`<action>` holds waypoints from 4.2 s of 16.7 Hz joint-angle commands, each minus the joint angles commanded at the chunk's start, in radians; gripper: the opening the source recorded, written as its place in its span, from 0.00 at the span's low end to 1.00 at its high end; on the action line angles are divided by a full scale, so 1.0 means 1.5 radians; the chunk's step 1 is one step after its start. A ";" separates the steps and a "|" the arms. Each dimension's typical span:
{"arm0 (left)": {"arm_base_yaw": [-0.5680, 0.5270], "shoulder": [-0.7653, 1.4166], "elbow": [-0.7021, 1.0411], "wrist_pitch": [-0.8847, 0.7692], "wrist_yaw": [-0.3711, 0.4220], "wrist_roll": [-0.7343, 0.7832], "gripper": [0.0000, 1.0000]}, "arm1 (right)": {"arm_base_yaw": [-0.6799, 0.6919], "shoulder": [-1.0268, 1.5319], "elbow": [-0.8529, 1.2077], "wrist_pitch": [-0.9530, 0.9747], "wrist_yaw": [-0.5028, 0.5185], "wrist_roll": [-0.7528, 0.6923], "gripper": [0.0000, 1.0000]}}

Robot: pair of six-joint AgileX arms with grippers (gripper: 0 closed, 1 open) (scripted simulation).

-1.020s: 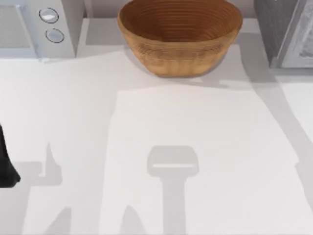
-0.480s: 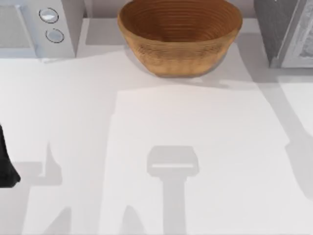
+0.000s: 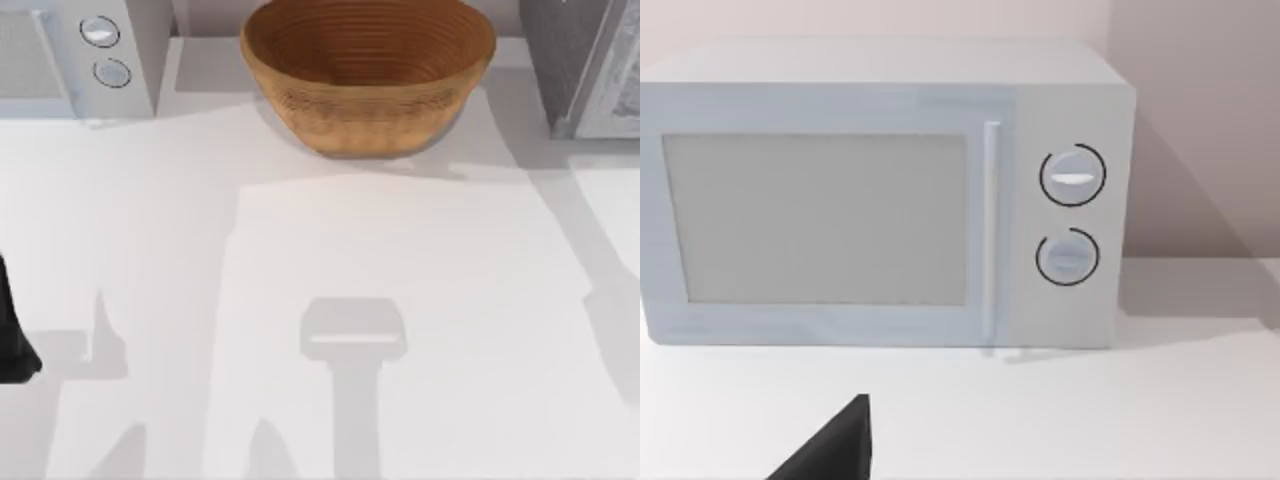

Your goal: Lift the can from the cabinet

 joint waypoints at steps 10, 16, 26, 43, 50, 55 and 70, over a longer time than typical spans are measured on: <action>0.000 0.000 0.000 0.000 0.000 0.000 1.00 | 0.000 0.000 0.000 0.000 0.000 0.000 0.00; 0.000 0.000 0.000 0.000 0.000 0.000 1.00 | 0.000 0.000 0.000 0.000 0.000 0.000 0.00; 0.000 0.000 0.000 0.000 0.000 0.000 1.00 | 0.098 -0.207 -0.066 -0.135 0.097 0.001 0.00; 0.000 0.000 0.000 0.000 0.000 0.000 1.00 | 0.103 -0.438 -0.284 -0.145 0.095 0.000 0.00; 0.000 0.000 0.000 0.000 0.000 0.000 1.00 | 0.000 -0.736 -0.755 -0.020 -0.010 -0.003 0.00; 0.000 0.000 0.000 0.000 0.000 0.000 1.00 | -0.078 -0.969 -1.115 0.079 -0.094 -0.005 0.00; 0.000 0.000 0.000 0.000 0.000 0.000 1.00 | -0.155 -1.193 -1.383 0.178 -0.179 -0.007 0.00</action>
